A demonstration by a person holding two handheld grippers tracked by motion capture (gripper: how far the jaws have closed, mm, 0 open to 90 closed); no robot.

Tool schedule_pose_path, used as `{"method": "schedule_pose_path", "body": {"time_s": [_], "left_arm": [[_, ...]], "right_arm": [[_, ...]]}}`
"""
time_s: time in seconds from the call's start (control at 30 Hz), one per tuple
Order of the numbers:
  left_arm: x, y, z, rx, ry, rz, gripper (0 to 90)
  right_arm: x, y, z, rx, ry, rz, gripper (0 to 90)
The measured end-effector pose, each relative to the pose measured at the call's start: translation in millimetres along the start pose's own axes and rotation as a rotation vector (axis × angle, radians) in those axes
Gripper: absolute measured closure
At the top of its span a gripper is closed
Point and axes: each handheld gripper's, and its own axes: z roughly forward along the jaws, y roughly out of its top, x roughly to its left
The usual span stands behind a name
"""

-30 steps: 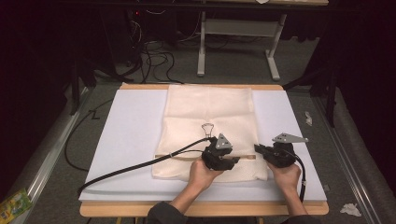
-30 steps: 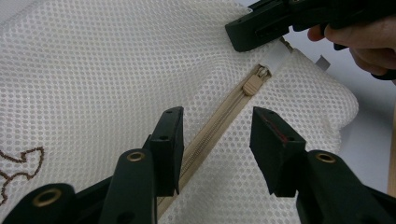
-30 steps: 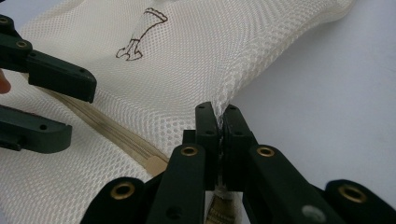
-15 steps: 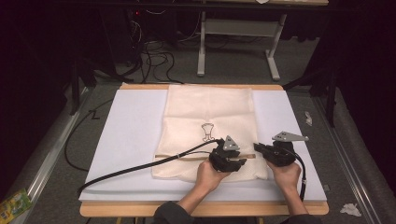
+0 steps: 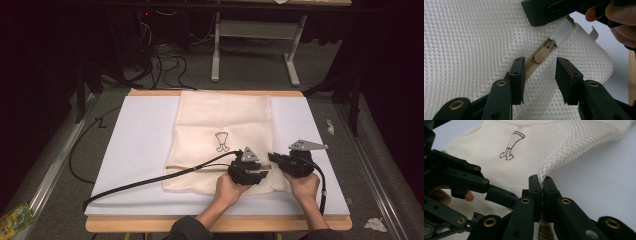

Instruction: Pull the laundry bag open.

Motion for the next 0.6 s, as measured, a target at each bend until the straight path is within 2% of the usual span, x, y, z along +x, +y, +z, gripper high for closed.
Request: {"method": "schedule_pose_path", "body": {"time_s": [0.3,0.53,0.6], "left_arm": [[1.1,0.2,1.9,-0.019,-0.032,-0.018,67.4],[-0.7,-1.1,-0.9,-0.014,-0.042,-0.001,70.5],[-0.7,-1.2,-1.4,-0.020,-0.064,-0.005,72.6]], "right_arm": [[3.0,3.2,2.9,-0.003,0.008,-0.006,88.8],[0.5,-0.3,3.1,-0.001,0.009,0.003,88.8],[0.3,-0.9,2.5,0.001,0.006,0.005,88.7]]}}
